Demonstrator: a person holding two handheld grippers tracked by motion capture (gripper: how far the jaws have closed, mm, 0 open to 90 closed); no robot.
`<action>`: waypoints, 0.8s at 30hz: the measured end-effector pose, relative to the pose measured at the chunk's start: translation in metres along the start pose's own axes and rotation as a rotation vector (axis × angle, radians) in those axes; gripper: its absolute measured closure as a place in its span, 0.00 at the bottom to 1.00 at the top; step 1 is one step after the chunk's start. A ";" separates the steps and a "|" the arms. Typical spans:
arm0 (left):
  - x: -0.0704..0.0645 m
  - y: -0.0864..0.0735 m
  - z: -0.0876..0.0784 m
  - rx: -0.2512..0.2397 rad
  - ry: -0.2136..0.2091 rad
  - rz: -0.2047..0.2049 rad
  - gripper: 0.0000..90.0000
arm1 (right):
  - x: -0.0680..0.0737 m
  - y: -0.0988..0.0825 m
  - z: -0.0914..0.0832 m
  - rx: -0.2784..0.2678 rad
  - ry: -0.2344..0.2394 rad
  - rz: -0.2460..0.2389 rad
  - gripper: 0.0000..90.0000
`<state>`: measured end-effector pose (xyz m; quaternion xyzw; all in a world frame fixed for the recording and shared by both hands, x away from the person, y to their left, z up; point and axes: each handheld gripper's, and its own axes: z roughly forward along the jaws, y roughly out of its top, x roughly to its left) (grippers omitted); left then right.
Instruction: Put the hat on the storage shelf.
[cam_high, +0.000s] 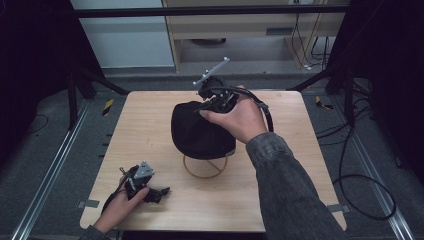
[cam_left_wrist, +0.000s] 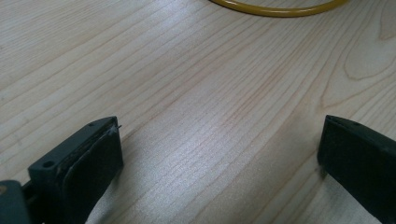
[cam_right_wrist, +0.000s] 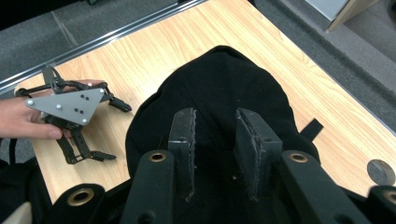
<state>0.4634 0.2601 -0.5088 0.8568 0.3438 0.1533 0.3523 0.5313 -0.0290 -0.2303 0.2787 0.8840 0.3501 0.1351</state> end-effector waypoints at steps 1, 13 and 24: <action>0.000 0.000 0.000 0.000 0.000 0.000 0.00 | 0.000 0.000 0.000 -0.002 0.000 0.000 0.75; 0.000 0.000 0.000 0.000 0.000 0.000 0.00 | 0.004 -0.018 -0.008 -0.065 -0.014 0.028 0.69; 0.000 0.000 0.000 0.002 -0.001 0.002 0.00 | 0.007 -0.031 -0.009 -0.092 -0.048 0.066 0.48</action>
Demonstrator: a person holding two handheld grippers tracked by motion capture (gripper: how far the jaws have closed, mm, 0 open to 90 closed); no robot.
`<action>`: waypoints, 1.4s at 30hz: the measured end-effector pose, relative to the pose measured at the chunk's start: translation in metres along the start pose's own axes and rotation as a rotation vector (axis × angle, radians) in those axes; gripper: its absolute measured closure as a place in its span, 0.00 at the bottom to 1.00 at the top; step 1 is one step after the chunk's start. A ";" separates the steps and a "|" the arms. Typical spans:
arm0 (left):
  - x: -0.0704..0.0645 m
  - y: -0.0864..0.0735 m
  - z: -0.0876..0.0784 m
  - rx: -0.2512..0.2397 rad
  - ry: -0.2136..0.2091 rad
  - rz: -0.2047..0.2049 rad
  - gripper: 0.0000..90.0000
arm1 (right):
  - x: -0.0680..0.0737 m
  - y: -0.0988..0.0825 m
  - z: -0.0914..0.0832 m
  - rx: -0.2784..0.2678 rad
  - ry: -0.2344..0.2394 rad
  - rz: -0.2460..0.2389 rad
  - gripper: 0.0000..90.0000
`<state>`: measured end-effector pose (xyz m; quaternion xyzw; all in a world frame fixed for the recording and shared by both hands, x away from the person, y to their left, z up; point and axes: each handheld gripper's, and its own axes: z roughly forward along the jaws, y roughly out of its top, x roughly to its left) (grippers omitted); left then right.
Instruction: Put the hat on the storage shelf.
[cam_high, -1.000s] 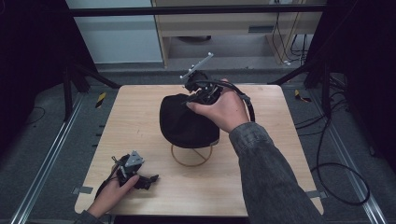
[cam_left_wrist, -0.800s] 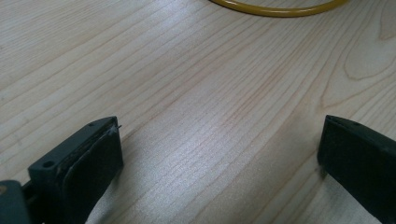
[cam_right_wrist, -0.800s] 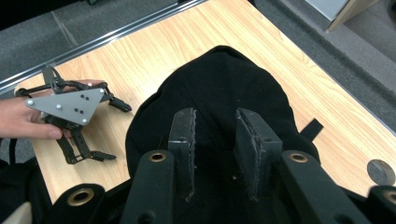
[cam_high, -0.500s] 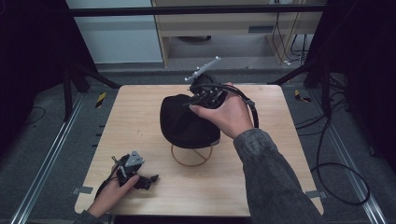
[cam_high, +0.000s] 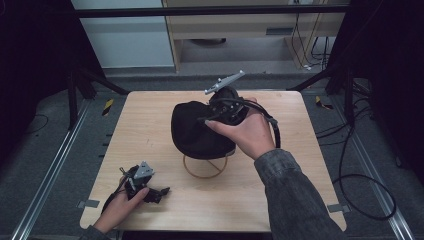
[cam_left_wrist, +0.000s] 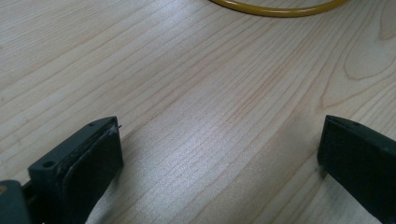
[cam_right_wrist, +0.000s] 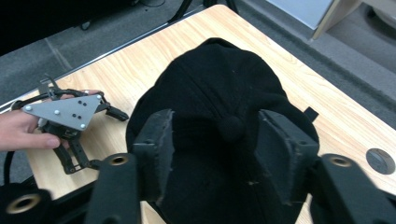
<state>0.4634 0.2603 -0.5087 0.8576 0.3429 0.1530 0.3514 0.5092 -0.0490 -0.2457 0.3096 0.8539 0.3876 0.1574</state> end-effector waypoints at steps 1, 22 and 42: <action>0.000 0.000 0.000 0.000 0.000 0.000 0.00 | 0.000 -0.001 -0.001 -0.005 -0.005 0.008 0.46; 0.000 0.000 0.000 0.000 -0.001 -0.001 0.00 | -0.005 -0.027 -0.017 -0.021 -0.094 0.062 0.08; 0.000 0.000 0.000 -0.004 -0.001 -0.003 0.00 | -0.009 -0.053 -0.036 -0.033 -0.142 0.042 0.08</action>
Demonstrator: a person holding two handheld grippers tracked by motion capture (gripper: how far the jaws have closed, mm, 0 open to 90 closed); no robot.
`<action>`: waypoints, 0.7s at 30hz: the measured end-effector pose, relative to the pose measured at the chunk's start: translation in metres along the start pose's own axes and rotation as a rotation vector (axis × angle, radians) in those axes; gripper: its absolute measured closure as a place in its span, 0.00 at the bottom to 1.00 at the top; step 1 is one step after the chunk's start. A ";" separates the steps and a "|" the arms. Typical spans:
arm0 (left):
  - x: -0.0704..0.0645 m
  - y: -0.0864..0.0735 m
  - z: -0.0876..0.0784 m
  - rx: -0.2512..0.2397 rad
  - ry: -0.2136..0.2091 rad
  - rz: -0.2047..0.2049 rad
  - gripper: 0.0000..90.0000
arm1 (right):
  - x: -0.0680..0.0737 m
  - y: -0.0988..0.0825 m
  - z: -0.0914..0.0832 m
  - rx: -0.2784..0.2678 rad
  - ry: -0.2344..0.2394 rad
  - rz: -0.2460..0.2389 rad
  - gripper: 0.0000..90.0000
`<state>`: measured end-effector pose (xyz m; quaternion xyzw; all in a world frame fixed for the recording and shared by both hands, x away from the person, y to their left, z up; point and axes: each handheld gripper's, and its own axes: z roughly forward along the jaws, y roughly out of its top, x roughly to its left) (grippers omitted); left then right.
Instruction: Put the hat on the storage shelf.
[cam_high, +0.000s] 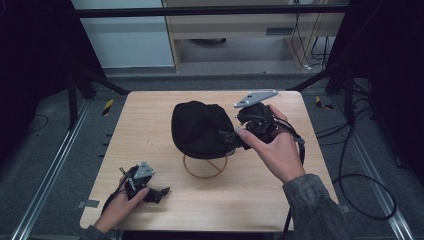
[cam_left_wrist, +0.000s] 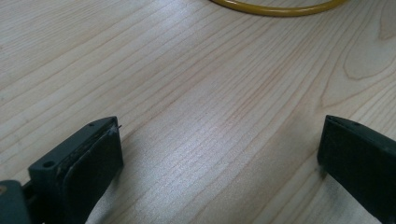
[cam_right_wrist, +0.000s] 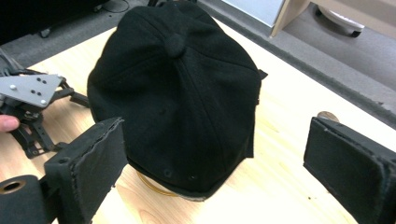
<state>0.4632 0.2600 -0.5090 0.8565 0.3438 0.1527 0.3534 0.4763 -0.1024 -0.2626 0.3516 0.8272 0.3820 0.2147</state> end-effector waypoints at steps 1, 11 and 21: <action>0.000 0.000 0.000 0.000 0.000 0.000 0.00 | 0.000 -0.002 -0.001 -0.004 -0.003 -0.002 0.10; 0.000 0.000 0.000 0.000 0.001 0.002 0.00 | 0.005 -0.022 -0.004 -0.010 0.006 -0.034 0.10; 0.000 0.000 0.000 0.000 0.001 0.002 0.00 | 0.009 -0.047 -0.002 -0.024 -0.001 -0.035 0.11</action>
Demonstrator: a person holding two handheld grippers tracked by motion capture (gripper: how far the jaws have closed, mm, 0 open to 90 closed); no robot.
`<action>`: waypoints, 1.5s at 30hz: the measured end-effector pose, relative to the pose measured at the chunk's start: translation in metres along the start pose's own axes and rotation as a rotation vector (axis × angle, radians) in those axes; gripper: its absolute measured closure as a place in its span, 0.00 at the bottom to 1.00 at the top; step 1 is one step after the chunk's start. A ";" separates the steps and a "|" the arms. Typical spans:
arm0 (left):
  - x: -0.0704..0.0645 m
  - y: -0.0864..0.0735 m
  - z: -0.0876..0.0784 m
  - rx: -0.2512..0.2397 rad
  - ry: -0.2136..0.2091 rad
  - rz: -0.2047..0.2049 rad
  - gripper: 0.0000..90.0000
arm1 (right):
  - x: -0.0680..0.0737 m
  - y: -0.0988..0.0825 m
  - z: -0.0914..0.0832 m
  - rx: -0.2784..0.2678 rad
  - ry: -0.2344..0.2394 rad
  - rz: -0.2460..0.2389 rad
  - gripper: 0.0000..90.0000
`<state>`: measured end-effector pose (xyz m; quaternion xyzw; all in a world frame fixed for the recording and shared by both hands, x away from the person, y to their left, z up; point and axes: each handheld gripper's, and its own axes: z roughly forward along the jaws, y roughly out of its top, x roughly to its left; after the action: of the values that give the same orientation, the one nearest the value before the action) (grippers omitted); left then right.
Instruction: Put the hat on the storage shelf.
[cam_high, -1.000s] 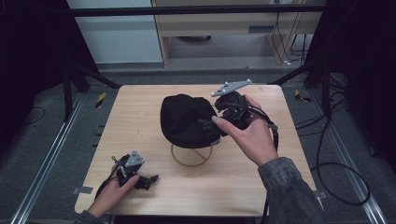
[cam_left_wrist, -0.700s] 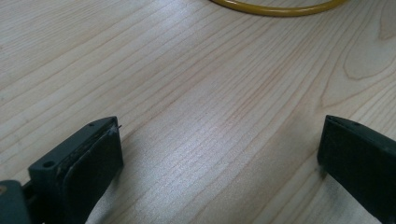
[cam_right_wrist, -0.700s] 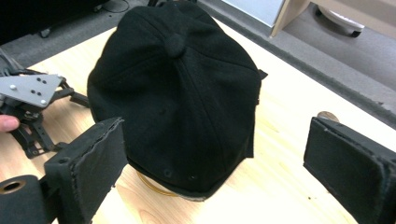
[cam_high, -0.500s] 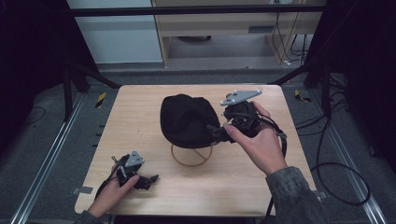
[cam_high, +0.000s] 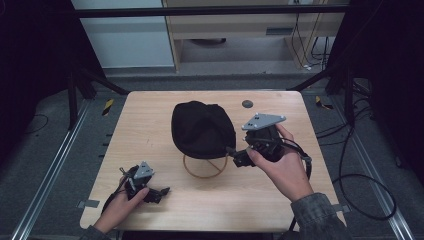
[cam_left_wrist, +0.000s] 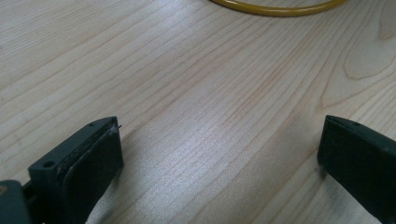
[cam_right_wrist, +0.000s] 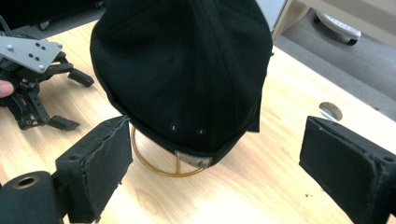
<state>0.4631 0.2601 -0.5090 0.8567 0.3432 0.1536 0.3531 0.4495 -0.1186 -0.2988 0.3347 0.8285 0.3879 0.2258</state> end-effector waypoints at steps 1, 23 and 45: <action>0.000 0.000 0.000 0.000 0.000 0.000 0.00 | 0.000 -0.004 0.001 0.006 -0.003 -0.001 0.11; 0.000 0.000 0.000 0.003 -0.001 0.000 0.00 | -0.011 -0.070 0.029 0.066 -0.029 0.076 0.15; 0.000 0.000 0.000 0.003 -0.001 0.000 0.00 | 0.001 -0.122 0.059 0.091 -0.028 0.094 0.16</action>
<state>0.4630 0.2602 -0.5089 0.8573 0.3432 0.1529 0.3519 0.4400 -0.1465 -0.4312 0.3888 0.8253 0.3553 0.2035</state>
